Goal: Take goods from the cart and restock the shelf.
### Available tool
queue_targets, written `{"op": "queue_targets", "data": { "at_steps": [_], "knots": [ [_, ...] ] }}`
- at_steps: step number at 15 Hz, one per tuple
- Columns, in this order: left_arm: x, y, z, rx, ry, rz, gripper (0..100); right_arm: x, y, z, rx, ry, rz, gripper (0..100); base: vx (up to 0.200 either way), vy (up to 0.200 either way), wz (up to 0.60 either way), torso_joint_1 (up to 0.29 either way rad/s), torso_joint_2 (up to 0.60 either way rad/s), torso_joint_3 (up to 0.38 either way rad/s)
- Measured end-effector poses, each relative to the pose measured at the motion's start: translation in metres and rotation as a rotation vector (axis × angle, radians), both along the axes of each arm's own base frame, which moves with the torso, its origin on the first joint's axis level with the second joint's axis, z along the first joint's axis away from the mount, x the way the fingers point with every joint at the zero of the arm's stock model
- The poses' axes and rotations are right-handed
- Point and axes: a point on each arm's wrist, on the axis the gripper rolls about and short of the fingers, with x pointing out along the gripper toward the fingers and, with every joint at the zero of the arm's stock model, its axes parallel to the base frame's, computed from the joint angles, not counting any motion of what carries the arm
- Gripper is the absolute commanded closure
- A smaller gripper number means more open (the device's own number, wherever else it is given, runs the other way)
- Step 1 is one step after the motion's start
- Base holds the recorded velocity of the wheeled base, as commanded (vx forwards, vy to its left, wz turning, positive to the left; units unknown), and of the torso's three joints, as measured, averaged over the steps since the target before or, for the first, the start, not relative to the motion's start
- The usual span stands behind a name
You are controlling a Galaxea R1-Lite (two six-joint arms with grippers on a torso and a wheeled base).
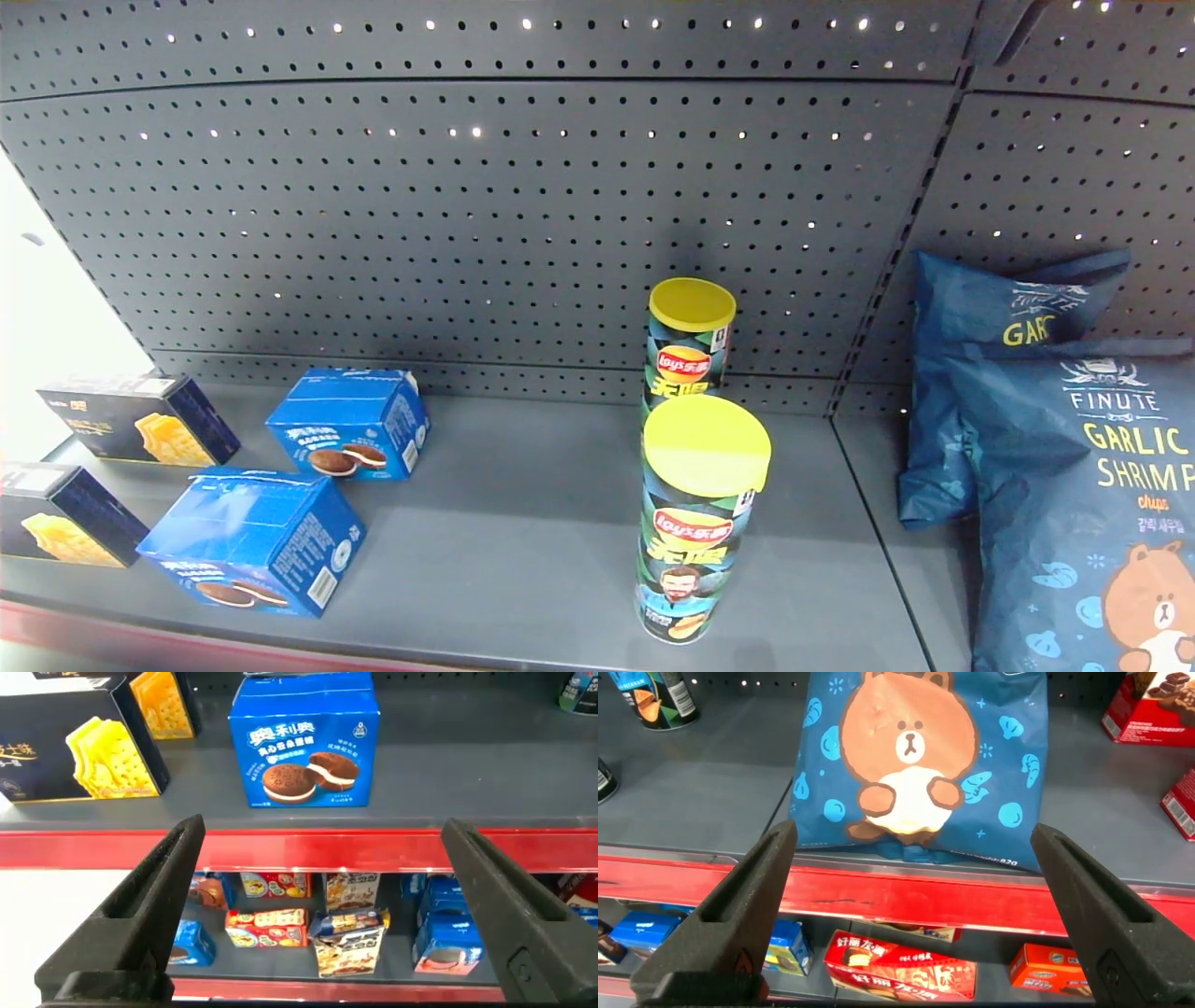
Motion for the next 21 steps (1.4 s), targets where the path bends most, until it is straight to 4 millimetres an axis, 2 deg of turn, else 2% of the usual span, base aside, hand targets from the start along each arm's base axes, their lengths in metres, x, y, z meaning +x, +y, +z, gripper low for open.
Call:
{"op": "queue_targets", "data": {
  "at_steps": [8, 11, 15, 18, 21],
  "knots": [
    [-0.0001, 0.0, -0.0005, 0.004, -0.002, 0.0, 0, 0.0, 0.0, 0.0, 0.0, 0.0, 0.0, 0, 0.0, 0.0, 0.0, 0.0, 0.0, 0.0],
    [-0.0001, 0.0, -0.0006, 0.006, -0.002, -0.001, 0, 0.0, 0.0, 0.0, 0.0, 0.0, 0.0, 0, -0.2, 0.0, 0.0, 0.01, 0.0, 0.004],
    [-0.0002, 0.0, -0.0005, 0.004, -0.003, 0.0, 0, 0.0, 0.0, 0.0001, 0.0, -0.001, 0.0, 0, 0.0, 0.0, 0.0, 0.0, 0.0, 0.0],
    [-0.0002, -0.0001, -0.0005, 0.014, -0.003, -0.004, 0, 0.0, 0.0, 0.0, 0.0, 0.0, 0.0, 0, 0.0, 0.2, 0.0, 0.014, 0.01, 0.001],
    [-0.0002, -0.0001, -0.0006, 0.014, -0.002, -0.004, 0, 0.0, 0.0, 0.0, 0.0, 0.0, 0.0, 0, 0.0, 0.0, 0.0, 0.0, 0.0, 0.0]
  ]
}}
